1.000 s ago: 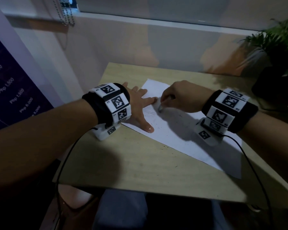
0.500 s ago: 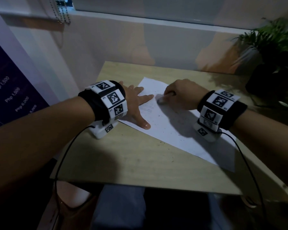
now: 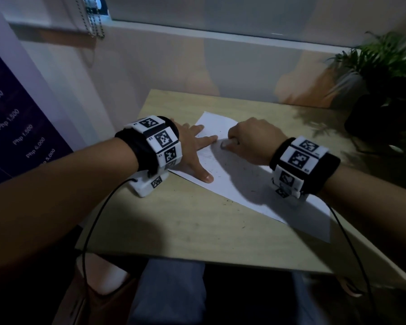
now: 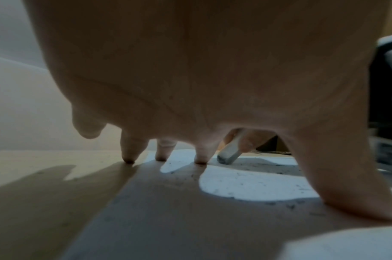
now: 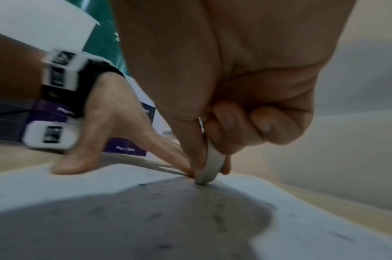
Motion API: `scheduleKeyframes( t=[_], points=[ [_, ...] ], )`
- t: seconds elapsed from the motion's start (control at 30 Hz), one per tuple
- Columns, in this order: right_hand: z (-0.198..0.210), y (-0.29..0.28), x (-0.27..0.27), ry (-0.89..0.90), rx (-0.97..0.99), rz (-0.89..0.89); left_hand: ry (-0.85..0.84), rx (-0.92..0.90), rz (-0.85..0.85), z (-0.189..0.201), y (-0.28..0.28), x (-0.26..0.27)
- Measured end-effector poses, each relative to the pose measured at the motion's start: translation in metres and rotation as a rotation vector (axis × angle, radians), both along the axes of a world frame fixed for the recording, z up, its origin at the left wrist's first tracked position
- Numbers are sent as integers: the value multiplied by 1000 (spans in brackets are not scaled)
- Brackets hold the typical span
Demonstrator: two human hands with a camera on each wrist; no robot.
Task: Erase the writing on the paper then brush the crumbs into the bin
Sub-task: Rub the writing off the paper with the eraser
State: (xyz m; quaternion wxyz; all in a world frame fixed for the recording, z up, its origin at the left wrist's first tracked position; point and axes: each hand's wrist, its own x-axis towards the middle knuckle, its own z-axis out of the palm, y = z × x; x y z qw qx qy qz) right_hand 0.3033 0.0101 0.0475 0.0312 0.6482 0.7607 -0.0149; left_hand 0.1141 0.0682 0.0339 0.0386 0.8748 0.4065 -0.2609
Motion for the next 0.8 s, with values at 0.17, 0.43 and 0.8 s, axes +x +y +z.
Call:
scheduleKeyframes(
  t=[0.17, 0.43, 0.8],
  points=[
    [1, -12, 1, 105, -133, 99, -3, -6, 15, -1, 0, 1],
    [-1, -20, -14, 4, -30, 52, -5, -12, 25, 2, -3, 1],
    [0, -3, 1, 21, -28, -30, -6, -12, 26, 3, -6, -5]
  ],
)
